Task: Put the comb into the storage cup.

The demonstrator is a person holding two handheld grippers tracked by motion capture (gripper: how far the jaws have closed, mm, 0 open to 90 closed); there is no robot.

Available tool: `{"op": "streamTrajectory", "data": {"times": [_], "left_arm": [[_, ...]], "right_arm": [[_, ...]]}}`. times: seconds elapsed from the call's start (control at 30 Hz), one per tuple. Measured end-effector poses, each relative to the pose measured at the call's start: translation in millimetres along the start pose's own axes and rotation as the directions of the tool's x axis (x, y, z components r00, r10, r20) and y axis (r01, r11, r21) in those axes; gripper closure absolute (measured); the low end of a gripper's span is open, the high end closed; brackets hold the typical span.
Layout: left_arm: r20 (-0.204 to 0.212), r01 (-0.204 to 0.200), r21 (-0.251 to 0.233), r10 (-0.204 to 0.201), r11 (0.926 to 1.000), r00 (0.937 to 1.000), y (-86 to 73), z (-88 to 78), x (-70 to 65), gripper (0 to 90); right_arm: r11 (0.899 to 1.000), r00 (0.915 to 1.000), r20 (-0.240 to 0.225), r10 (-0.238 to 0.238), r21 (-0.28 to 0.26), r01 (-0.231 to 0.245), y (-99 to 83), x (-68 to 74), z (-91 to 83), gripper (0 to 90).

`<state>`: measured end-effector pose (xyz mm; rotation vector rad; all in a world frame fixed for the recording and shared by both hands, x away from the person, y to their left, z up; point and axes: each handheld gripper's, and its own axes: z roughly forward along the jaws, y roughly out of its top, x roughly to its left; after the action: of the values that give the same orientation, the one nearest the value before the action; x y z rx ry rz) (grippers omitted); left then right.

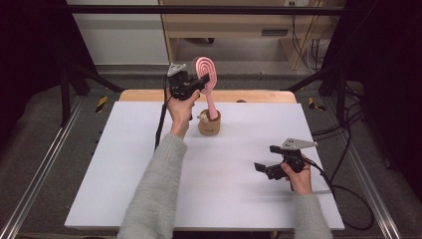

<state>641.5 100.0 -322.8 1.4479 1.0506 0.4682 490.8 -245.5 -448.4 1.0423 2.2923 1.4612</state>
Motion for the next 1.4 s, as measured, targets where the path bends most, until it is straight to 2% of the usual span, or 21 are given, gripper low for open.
{"op": "streamTrajectory", "data": {"times": [0.43,0.9,1.4], "left_arm": [[-0.011,-0.001,0.012,0.001,0.9999,0.9999,-8.8,3.6,4.7,62.6],[0.002,0.006,0.014,-0.006,0.9999,1.0000,-20.1,7.5,5.0,62.5],[0.006,0.032,0.024,-0.032,0.9992,0.9995,-34.7,7.7,13.4,62.6]], "right_arm": [[1.000,1.0000,0.001,-0.003,0.002,0.003,-0.2,0.0,0.6,0.6],[1.000,1.0000,0.003,-0.001,0.005,0.001,-0.3,0.1,0.5,0.6],[1.000,1.0000,0.003,-0.003,0.010,0.003,-0.6,0.1,1.6,0.6]]}}
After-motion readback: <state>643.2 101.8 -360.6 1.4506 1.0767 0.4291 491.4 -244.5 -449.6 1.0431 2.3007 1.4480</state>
